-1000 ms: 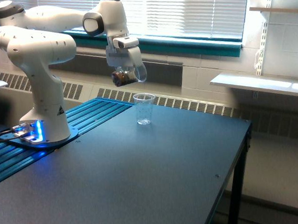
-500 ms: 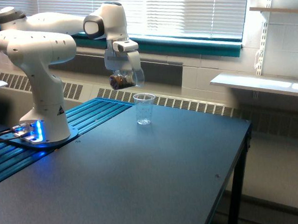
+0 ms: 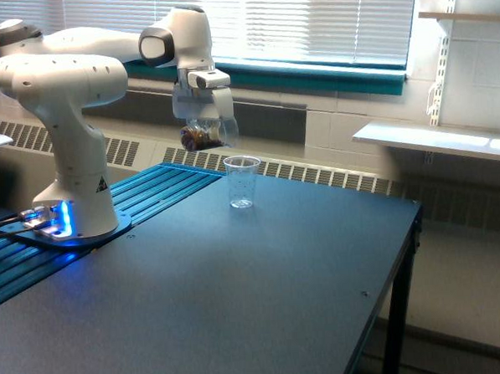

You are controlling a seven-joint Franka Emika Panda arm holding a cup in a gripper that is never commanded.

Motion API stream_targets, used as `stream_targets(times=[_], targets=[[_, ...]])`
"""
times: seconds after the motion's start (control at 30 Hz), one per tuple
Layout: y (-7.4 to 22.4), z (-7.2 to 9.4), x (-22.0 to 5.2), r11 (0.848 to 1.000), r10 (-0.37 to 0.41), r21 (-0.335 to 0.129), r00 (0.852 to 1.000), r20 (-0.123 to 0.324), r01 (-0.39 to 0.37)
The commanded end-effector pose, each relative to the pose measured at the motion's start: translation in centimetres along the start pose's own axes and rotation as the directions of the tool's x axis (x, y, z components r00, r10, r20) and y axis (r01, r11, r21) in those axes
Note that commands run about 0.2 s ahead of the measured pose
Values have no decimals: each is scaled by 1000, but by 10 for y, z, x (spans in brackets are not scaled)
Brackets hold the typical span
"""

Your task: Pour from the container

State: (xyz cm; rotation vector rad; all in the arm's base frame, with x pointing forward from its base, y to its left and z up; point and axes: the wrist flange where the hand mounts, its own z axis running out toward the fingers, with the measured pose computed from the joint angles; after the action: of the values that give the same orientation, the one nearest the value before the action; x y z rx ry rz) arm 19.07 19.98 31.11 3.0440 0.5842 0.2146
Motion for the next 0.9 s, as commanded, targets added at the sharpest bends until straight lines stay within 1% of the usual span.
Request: stream_targets(times=[0.03, 0.5, 0.9], targets=[[11, 2, -7, 999, 29, -19, 1000, 1, -29], [10, 6, -9, 998, 40, -39, 999, 7, -40], [2, 11, -11, 998, 46, -35, 999, 5, -45]])
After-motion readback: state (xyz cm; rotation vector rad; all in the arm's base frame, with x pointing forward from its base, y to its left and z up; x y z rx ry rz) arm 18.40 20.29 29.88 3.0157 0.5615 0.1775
